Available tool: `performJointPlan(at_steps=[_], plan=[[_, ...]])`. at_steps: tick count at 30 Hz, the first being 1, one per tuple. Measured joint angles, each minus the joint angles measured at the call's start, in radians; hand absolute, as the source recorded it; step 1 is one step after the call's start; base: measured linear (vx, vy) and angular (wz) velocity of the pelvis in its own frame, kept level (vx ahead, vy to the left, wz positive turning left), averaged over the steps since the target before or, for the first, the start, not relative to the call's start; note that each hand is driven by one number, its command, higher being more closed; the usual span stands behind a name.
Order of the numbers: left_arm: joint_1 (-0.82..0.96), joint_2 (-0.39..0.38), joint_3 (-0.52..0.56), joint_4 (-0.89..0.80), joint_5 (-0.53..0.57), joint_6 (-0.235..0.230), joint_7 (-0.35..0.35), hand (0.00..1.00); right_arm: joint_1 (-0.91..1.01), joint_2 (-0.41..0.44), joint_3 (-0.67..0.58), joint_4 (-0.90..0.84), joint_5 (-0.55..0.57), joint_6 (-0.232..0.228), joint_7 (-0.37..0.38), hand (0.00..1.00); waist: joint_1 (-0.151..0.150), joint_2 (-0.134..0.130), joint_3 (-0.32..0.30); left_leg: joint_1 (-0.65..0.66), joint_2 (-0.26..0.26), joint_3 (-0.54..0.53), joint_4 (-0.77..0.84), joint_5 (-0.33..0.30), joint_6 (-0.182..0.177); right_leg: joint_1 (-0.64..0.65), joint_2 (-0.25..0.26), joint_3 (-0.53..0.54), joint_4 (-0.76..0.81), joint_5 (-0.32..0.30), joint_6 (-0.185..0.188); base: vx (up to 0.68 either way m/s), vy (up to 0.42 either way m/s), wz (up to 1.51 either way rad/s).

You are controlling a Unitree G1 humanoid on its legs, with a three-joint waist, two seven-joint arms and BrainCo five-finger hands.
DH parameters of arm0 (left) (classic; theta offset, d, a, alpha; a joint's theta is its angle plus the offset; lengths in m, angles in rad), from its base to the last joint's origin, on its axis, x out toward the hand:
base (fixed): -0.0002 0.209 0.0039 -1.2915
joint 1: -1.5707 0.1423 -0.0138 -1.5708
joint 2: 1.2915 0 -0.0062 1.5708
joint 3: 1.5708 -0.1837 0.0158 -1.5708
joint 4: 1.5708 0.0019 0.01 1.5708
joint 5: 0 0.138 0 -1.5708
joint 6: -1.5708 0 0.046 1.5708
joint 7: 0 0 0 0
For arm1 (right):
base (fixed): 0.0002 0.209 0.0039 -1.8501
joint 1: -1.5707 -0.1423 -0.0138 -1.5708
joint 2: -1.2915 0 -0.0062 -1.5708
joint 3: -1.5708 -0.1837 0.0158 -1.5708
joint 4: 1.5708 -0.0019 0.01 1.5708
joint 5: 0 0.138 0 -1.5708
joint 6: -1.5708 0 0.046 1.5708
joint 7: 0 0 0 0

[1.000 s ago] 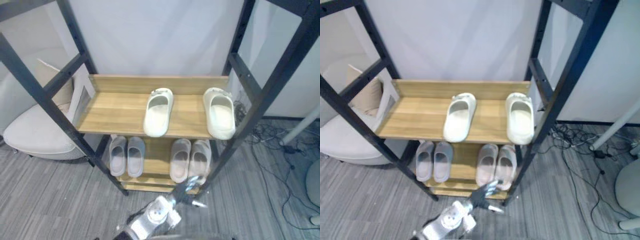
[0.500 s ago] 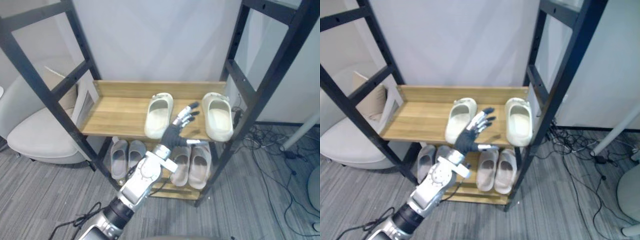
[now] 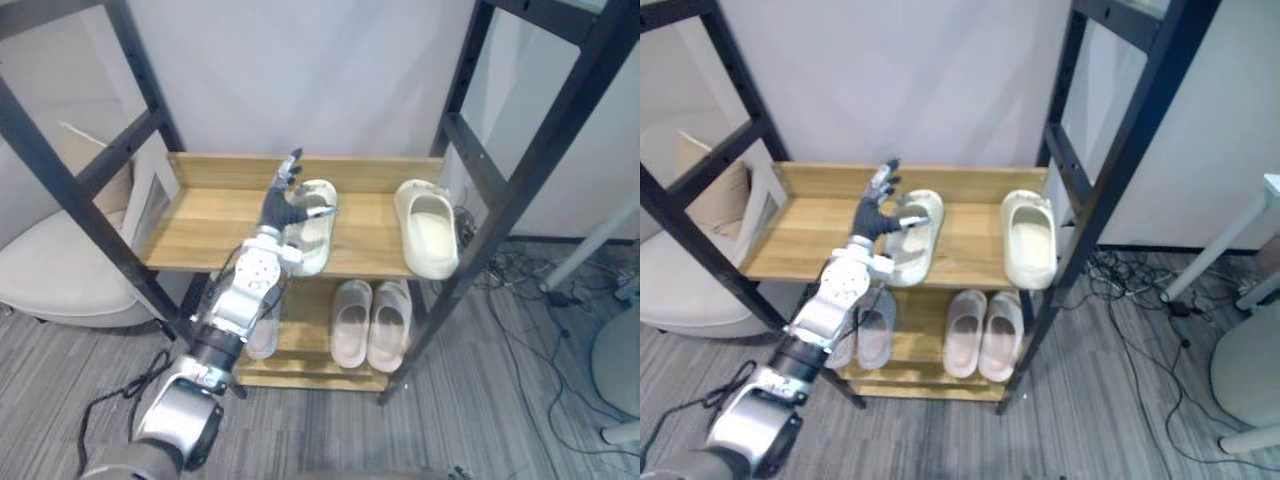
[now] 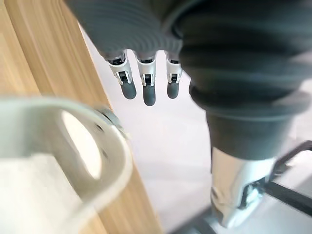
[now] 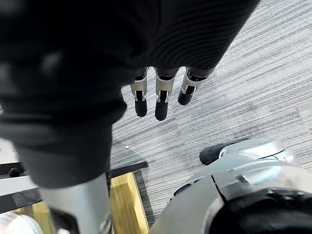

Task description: Organize the slippers on the shoe rack

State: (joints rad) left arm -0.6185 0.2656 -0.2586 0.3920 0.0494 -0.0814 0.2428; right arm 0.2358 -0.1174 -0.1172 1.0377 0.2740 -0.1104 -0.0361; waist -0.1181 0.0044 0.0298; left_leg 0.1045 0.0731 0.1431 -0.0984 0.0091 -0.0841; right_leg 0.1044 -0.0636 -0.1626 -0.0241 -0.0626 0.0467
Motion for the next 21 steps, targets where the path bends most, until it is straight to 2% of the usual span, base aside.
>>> performJointPlan(at_steps=[12, 20, 21], plan=[[-0.102, 0.036, 0.003, 0.143, 0.194, 0.031, 0.007, 0.0, -0.02, -0.002, -0.008, -0.003, 0.002, -0.001, 0.018, 0.0, -0.022, 0.015, 0.033, -0.01, 0.0, 0.007, -0.002, 0.0, 0.0, -0.014, 0.001, 0.008, 0.0, 0.001, 0.0, 0.0, 0.001, -0.01], [-0.172, 0.068, -0.017, 0.217, 0.276, 0.05, -0.01, 0.0, -0.028, 0.0, -0.028, -0.003, 0.003, -0.001, 0.02, 0.0, -0.041, 0.022, 0.037, -0.02, 0.0, 0.008, -0.002, 0.0, 0.0, -0.025, 0.001, 0.01, 0.001, 0.002, -0.002, 0.0, 0.0, 0.0], [-0.181, 0.068, -0.021, 0.231, 0.286, 0.05, -0.01, 1.0, -0.028, 0.0, -0.028, -0.003, 0.003, -0.001, 0.02, 0.0, -0.041, 0.024, 0.038, -0.02, 0.0, 0.008, -0.001, 0.0, 0.0, -0.025, 0.001, 0.01, 0.001, 0.003, -0.003, 0.0, 0.0, 0.0]])
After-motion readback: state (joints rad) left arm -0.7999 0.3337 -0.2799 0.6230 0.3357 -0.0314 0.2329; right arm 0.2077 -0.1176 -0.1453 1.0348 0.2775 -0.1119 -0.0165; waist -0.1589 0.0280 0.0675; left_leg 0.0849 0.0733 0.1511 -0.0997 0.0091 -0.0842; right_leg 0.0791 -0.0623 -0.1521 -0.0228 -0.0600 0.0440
